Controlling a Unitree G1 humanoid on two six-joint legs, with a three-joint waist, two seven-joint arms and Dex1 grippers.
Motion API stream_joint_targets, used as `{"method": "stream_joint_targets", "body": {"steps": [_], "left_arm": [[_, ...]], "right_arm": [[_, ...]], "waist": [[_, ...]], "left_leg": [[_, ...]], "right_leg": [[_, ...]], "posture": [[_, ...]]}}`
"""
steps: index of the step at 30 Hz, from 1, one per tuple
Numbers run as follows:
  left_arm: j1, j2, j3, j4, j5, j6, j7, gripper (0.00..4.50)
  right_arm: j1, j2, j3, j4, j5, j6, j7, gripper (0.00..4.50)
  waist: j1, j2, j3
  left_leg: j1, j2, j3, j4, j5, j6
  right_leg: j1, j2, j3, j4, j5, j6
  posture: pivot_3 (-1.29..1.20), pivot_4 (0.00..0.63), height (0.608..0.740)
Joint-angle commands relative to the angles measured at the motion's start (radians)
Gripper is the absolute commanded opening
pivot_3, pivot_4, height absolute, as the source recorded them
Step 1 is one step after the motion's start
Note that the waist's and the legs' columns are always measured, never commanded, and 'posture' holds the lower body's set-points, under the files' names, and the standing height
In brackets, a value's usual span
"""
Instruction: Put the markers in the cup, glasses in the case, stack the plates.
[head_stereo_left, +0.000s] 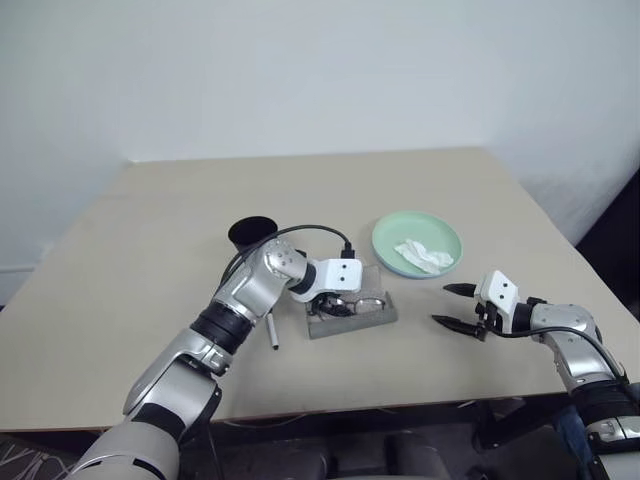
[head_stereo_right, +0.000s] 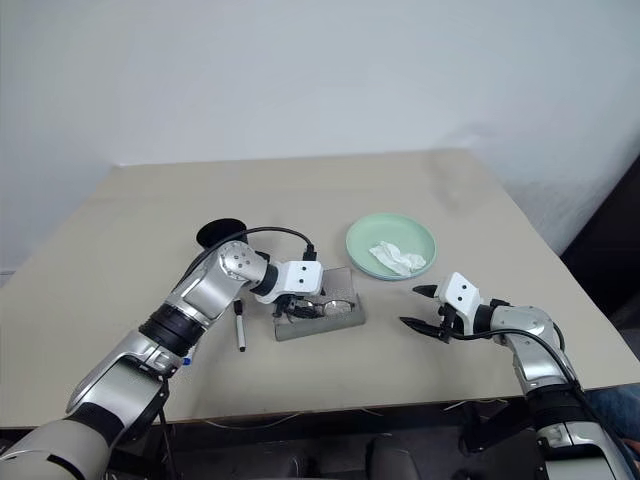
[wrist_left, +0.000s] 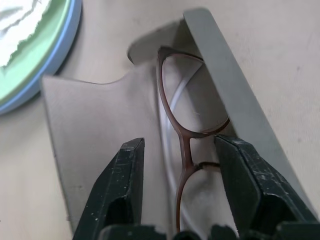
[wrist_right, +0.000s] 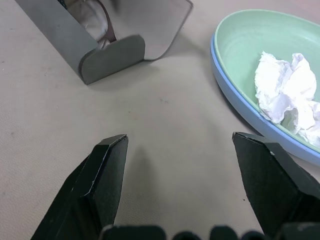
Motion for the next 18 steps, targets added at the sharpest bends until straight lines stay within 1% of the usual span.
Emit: {"method": "stream_joint_targets", "body": {"steps": [1,8,11,12,16,17,18], "left_arm": [[-0.062,-0.005,0.045,-0.009,-0.015,-0.008,0.027,2.32],[-0.126,-0.026,0.091,0.033,-0.036,-0.009,0.09,2.32],[-0.15,-0.038,0.112,0.091,-0.031,-0.028,0.139,1.78],[-0.154,-0.039,0.114,0.109,-0.029,-0.035,0.151,1.51],[-0.157,-0.042,0.121,0.165,-0.023,-0.067,0.185,0.16],[-0.16,-0.043,0.122,0.182,-0.021,-0.069,0.193,0.05],[-0.165,-0.045,0.123,0.203,-0.018,-0.072,0.205,0.05]], "right_arm": [[-0.023,-0.001,-0.007,-0.032,0.005,-0.006,-0.003,3.62],[-0.021,0.001,-0.005,-0.038,0.005,-0.002,-0.005,3.62],[-0.021,0.002,-0.004,-0.042,0.007,0.0,-0.007,3.62],[-0.021,0.002,-0.004,-0.044,0.007,0.001,-0.008,3.62],[-0.019,0.002,-0.001,-0.074,0.012,0.011,-0.002,3.62],[-0.017,0.001,0.001,-0.09,0.016,0.015,0.002,3.62],[-0.015,0.001,0.001,-0.107,0.022,0.022,0.007,3.62]], "waist": [[0.0,0.0,0.0],[0.0,0.0,0.0],[0.0,0.0,0.0],[0.0,0.0,0.0],[0.0,0.0,0.0],[0.0,0.0,0.0],[0.0,0.0,0.0]], "left_leg": [[0.0,0.0,0.0,0.0,0.0,0.0],[0.0,0.0,0.0,0.0,0.0,0.0],[0.0,0.0,0.0,0.0,0.0,0.0],[0.0,0.0,0.0,0.0,0.0,0.0],[0.0,0.0,0.0,0.0,0.0,0.0],[0.0,0.0,0.0,0.0,0.0,0.0],[0.0,0.0,0.0,0.0,0.0,0.0]], "right_leg": [[0.0,0.0,0.0,0.0,0.0,0.0],[0.0,0.0,0.0,0.0,0.0,0.0],[0.0,0.0,0.0,0.0,0.0,0.0],[0.0,0.0,0.0,0.0,0.0,0.0],[0.0,0.0,0.0,0.0,0.0,0.0],[0.0,0.0,0.0,0.0,0.0,0.001],[0.0,0.0,0.0,0.0,0.0,0.001]], "posture": [[0.0,0.0,0.74],[0.0,0.0,0.74],[0.0,0.0,0.74],[0.0,0.0,0.74],[0.0,0.0,0.74],[0.0,0.0,0.74],[0.0,0.0,0.74]]}}
